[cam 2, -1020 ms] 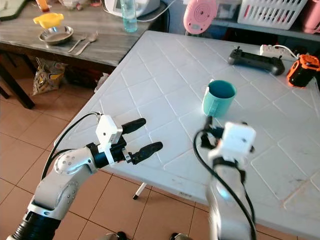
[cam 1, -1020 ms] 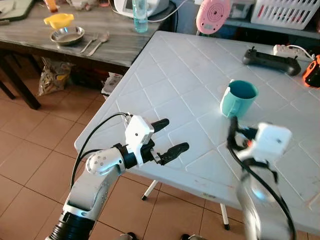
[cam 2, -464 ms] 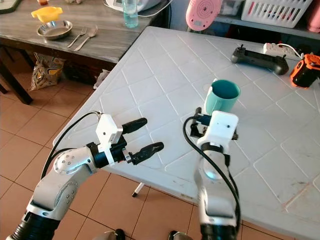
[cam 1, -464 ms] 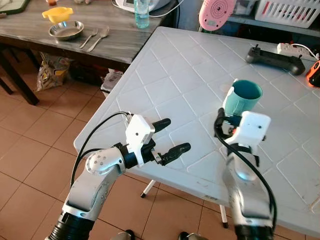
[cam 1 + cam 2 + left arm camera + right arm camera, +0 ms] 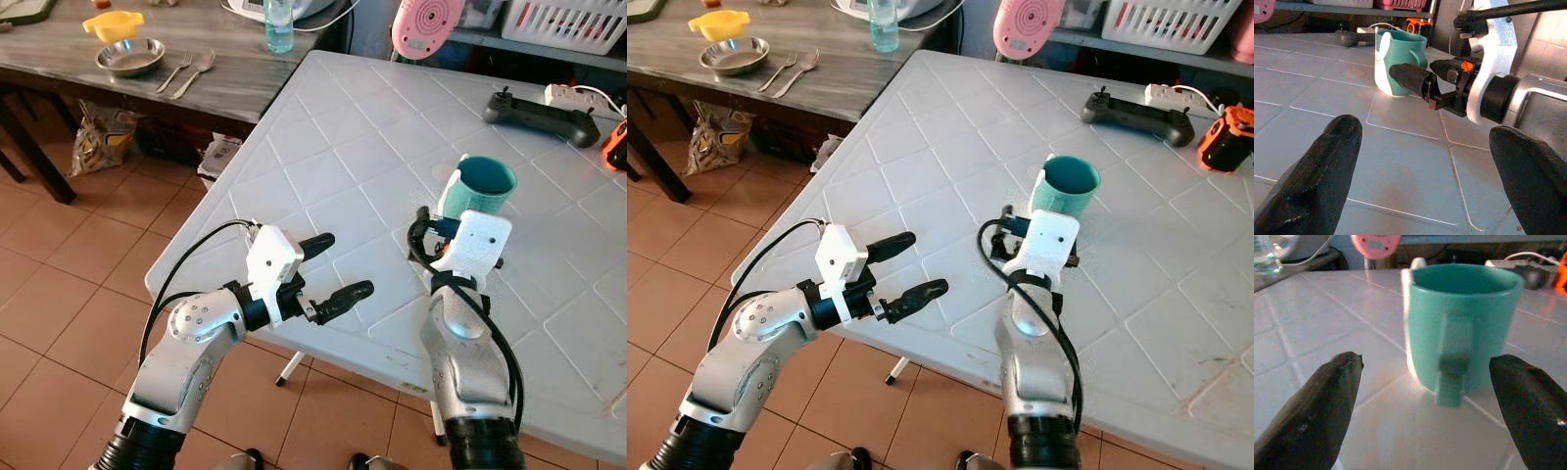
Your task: Setting the table
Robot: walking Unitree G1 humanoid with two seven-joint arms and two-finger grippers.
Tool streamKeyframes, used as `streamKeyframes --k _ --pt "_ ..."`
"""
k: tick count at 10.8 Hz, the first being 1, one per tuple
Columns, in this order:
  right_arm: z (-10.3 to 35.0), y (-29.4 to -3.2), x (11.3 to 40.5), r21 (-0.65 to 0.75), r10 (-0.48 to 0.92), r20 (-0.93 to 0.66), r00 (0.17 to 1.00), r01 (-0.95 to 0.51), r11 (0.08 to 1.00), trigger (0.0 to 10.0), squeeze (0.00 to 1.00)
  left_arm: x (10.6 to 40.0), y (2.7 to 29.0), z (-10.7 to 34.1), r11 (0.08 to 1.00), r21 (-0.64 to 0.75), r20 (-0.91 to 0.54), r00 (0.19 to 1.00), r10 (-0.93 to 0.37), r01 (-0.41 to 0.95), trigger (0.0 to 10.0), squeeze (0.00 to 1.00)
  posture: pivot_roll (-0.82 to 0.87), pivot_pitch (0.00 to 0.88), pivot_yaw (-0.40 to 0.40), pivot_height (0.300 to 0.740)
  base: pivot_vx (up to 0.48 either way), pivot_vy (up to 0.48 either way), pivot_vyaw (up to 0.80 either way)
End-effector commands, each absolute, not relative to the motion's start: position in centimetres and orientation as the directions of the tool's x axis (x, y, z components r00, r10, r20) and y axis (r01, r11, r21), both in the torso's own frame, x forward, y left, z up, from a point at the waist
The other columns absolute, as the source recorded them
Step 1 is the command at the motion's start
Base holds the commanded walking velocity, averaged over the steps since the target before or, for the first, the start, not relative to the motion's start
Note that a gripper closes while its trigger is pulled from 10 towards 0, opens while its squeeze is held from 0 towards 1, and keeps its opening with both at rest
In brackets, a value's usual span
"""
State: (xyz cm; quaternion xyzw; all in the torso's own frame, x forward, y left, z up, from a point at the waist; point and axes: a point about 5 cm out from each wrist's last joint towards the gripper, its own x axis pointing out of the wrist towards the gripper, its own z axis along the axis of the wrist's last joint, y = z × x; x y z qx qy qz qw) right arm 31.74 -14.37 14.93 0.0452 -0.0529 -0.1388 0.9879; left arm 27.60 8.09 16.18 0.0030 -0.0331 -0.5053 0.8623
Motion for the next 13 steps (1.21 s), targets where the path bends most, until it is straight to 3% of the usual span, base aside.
streamKeyframes --k 1,6,13 --pt "15.1 -14.9 32.0 0.108 -0.310 0.098 0.946 0.299 0.948 10.0 0.00 27.2 7.9 16.4 0.470 0.047 0.056 0.467 -0.882 0.881 10.0 0.00 0.16 0.176 -0.022 0.740 0.000 0.000 0.00" --pt "15.0 -16.7 32.5 0.102 -0.366 0.104 0.925 0.357 0.929 10.0 0.00 27.3 8.0 16.2 0.478 0.040 0.054 0.475 -0.878 0.878 10.0 0.00 0.16 0.174 -0.022 0.740 0.000 0.000 0.00" --pt "14.1 -20.5 30.4 0.068 -0.466 0.113 0.878 0.461 0.885 10.0 0.00 27.5 7.6 16.1 0.461 0.033 0.049 0.460 -0.887 0.887 10.0 0.00 0.13 0.173 -0.003 0.740 0.000 0.000 0.00"
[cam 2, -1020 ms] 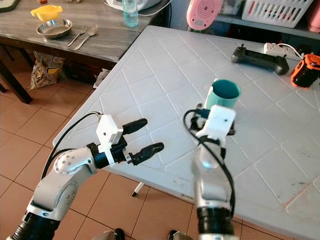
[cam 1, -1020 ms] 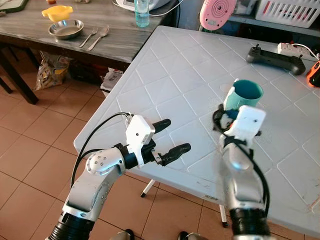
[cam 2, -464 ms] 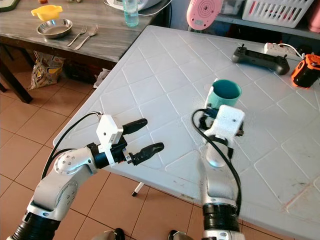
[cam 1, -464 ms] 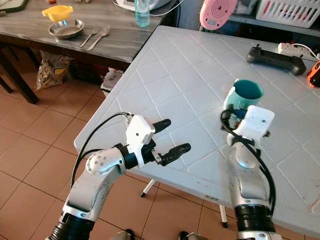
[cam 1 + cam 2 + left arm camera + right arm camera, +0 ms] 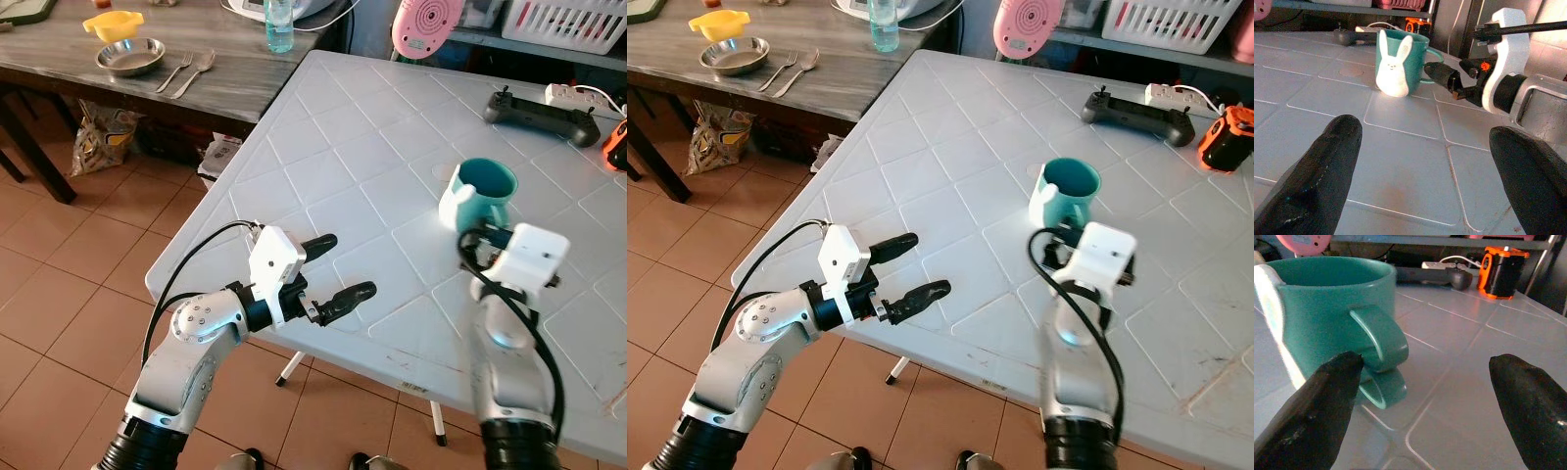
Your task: Setting the table
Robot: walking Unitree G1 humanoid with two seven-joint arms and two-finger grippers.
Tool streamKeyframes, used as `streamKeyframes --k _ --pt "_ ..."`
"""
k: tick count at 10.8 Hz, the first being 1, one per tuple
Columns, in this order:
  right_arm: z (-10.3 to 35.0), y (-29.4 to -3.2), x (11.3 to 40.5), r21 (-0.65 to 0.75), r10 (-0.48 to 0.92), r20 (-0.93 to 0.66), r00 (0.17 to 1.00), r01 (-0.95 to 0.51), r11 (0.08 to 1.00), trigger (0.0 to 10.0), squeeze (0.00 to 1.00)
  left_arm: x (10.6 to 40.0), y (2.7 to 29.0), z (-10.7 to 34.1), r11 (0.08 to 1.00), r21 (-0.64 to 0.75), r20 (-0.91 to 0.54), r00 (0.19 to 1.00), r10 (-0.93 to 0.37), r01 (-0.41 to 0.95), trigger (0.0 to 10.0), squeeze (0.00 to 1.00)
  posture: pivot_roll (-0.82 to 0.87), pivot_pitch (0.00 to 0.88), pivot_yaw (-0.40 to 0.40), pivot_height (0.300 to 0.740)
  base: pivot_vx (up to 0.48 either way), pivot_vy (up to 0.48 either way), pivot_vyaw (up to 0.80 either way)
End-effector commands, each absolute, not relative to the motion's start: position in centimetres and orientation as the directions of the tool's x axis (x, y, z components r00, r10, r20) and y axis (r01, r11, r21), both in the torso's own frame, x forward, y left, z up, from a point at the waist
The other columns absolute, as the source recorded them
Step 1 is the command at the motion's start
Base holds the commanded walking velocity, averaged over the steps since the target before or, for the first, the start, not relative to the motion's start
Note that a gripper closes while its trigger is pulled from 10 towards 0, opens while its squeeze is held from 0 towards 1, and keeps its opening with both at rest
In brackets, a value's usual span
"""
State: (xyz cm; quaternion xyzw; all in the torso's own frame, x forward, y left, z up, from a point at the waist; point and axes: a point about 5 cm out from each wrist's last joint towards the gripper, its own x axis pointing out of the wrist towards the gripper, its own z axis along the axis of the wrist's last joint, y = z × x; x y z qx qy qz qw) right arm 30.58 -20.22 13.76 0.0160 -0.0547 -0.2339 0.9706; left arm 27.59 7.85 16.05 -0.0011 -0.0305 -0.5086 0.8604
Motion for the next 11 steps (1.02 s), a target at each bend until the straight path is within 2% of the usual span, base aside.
streamKeyframes --k 1,2,5,9,11 --pt "14.1 -20.6 30.2 0.059 -0.456 0.122 0.882 0.452 0.890 10.0 0.00 27.5 7.6 16.0 0.460 0.032 0.044 0.459 -0.888 0.887 10.0 0.00 0.13 0.174 -0.002 0.740 0.000 0.000 0.00" --pt "14.4 -19.9 30.5 0.068 -0.371 0.137 0.919 0.365 0.929 10.0 0.00 27.5 7.6 16.0 0.462 0.035 0.040 0.460 -0.887 0.886 10.0 0.00 0.14 0.175 -0.002 0.740 0.000 0.000 0.00" --pt "15.1 -19.4 30.6 0.016 -0.234 0.165 0.958 0.235 0.972 10.0 0.00 27.5 7.8 15.8 0.473 0.035 0.033 0.472 -0.881 0.880 10.0 0.00 0.14 0.176 -0.007 0.740 0.000 0.000 0.00" --pt "15.3 -21.6 29.7 -0.030 -0.220 0.157 0.963 0.228 0.973 10.0 0.00 27.4 8.0 15.6 0.482 0.032 0.029 0.482 -0.876 0.875 10.0 0.00 0.14 0.180 -0.014 0.740 0.000 0.000 0.00" --pt "14.8 -21.7 29.4 -0.023 -0.181 0.130 0.975 0.186 0.982 10.0 0.00 27.5 8.0 15.6 0.484 0.031 0.023 0.484 -0.875 0.874 10.0 0.00 0.14 0.181 -0.010 0.740 0.000 0.000 0.00"
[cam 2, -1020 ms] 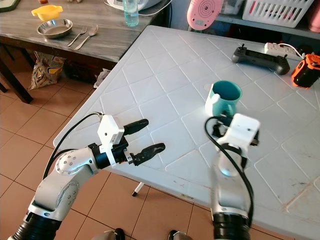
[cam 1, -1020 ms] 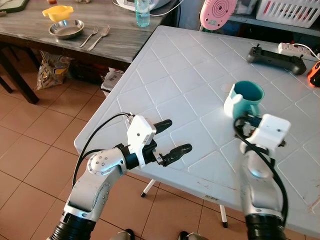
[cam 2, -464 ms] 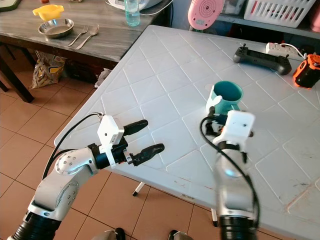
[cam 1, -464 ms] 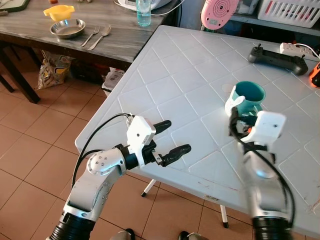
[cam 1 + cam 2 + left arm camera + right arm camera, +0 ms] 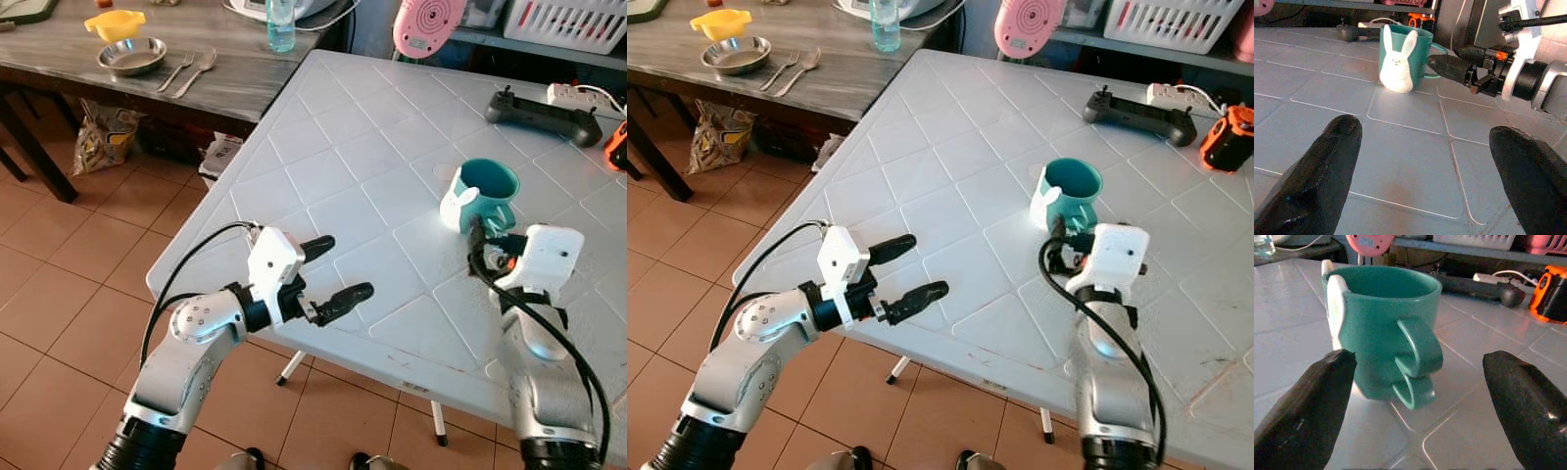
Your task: Setting the table
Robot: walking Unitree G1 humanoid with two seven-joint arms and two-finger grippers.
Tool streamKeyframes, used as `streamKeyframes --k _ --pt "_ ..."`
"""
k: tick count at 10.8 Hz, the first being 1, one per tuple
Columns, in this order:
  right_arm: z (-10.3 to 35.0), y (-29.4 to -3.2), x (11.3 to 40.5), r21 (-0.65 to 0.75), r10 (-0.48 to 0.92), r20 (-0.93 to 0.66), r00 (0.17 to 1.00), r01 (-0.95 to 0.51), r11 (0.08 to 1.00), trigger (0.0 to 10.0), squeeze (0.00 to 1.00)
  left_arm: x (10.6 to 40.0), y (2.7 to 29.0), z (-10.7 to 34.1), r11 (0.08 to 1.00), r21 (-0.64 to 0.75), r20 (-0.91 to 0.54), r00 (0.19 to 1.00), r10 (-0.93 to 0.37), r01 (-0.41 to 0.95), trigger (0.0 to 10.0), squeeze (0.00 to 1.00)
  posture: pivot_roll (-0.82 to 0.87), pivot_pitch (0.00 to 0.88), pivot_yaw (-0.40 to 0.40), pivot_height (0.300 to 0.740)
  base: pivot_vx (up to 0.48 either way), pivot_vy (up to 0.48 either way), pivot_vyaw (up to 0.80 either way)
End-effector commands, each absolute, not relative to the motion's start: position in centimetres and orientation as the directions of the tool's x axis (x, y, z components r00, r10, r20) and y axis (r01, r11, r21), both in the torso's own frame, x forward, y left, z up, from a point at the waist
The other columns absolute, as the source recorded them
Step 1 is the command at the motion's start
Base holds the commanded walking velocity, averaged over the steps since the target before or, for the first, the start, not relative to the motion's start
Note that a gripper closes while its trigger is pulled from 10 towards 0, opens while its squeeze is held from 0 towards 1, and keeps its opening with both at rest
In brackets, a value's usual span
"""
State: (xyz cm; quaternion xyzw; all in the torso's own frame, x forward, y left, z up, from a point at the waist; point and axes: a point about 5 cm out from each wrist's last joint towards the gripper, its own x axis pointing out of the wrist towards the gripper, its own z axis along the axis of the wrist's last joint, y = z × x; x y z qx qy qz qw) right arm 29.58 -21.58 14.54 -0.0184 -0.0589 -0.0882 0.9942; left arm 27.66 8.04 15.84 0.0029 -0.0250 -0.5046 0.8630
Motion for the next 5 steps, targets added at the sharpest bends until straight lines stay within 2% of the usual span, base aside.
streamKeyframes --k 1,5 --pt "14.54 -21.65 29.27 -0.024 -0.156 0.114 0.981 0.160 0.987 10.0 0.00 27.52 7.93 15.50 0.484 0.032 0.021 0.483 -0.875 0.875 10.0 0.00 0.14 0.181 -0.008 0.740 0.000 0.000 0.00" --pt "14.62 -21.95 29.94 -0.049 -0.089 0.103 0.991 0.094 0.994 10.0 0.00 27.46 8.12 15.27 0.485 0.030 0.011 0.485 -0.875 0.874 10.0 0.00 0.15 0.188 -0.004 0.740 0.000 0.000 0.00"
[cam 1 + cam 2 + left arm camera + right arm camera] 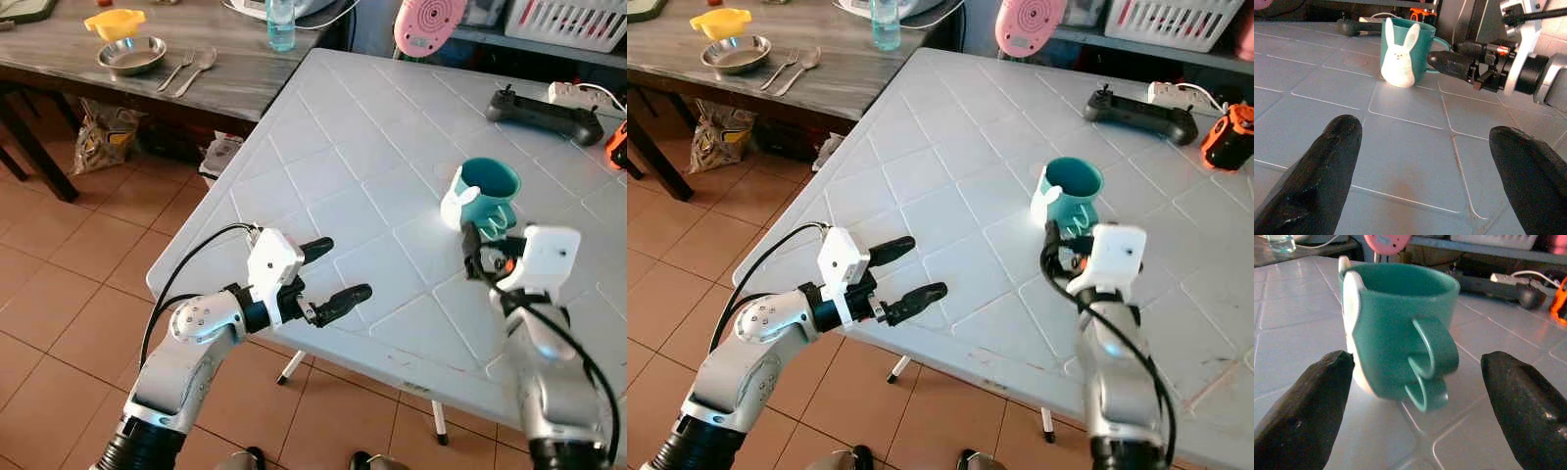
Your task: Setting the table
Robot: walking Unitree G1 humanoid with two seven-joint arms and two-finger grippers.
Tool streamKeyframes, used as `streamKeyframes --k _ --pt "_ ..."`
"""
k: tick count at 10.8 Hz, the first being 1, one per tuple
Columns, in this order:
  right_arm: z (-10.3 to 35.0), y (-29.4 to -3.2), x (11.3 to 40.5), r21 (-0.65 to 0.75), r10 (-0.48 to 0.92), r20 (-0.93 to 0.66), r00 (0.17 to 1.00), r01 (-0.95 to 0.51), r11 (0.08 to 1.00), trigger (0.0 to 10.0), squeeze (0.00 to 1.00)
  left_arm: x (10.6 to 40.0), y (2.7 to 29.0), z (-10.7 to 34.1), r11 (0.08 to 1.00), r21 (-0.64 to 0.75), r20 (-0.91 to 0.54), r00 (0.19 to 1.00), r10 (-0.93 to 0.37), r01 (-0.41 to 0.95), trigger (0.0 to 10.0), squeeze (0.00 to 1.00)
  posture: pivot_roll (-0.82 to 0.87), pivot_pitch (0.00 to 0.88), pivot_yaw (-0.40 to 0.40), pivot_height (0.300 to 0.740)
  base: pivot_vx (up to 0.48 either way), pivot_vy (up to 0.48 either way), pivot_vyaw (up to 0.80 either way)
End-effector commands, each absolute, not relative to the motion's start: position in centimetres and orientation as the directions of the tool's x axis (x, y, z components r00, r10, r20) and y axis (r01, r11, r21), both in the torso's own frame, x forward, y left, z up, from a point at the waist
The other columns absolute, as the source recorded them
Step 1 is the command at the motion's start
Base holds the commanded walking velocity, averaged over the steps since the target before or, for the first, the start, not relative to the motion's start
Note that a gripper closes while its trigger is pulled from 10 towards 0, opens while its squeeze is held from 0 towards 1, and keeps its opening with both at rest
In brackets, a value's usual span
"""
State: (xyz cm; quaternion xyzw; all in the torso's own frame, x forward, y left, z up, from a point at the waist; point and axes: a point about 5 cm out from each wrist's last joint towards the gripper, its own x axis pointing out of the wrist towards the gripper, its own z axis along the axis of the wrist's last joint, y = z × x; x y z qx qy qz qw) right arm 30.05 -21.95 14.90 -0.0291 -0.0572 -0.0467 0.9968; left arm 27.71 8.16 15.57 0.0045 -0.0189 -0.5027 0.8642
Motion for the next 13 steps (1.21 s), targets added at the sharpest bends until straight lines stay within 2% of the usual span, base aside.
streamKeyframes --k 1,3,4,5,6,13 --pt "14.85 -22.06 30.22 -0.059 -0.077 0.107 0.991 0.083 0.995 10.0 0.00 27.43 8.16 15.23 0.486 0.030 0.009 0.486 -0.874 0.873 10.0 0.00 0.15 0.188 -0.003 0.740 0.000 0.000 0.00" --pt "15.01 -22.34 30.66 -0.075 -0.058 0.105 0.993 0.066 0.995 9.8 0.00 27.37 8.20 15.24 0.486 0.030 0.008 0.486 -0.874 0.874 10.0 0.00 0.15 0.187 -0.002 0.740 0.000 0.000 0.00" --pt "14.93 -22.36 30.77 -0.085 -0.046 0.099 0.994 0.055 0.995 4.4 0.00 27.33 8.21 15.26 0.486 0.029 0.008 0.486 -0.874 0.874 10.0 0.00 0.15 0.188 -0.003 0.740 0.000 0.000 0.00" --pt "14.80 -22.40 30.77 -0.086 -0.044 0.096 0.994 0.052 0.995 0.9 0.00 27.30 8.21 15.25 0.486 0.027 0.007 0.486 -0.874 0.873 10.0 0.00 0.15 0.190 -0.004 0.740 0.000 0.000 0.00" --pt "14.63 -22.46 30.73 -0.088 -0.043 0.092 0.995 0.051 0.995 0.0 0.00 27.29 8.19 15.20 0.488 0.026 0.005 0.488 -0.873 0.873 10.0 0.00 0.15 0.190 -0.004 0.740 0.000 0.000 0.00" --pt "14.91 -22.94 31.15 -0.100 -0.016 0.103 0.995 0.026 0.995 0.0 0.00 27.23 8.08 15.52 0.486 0.027 0.000 0.487 -0.874 0.873 10.0 0.00 0.15 0.191 0.002 0.740 0.000 0.000 0.00"
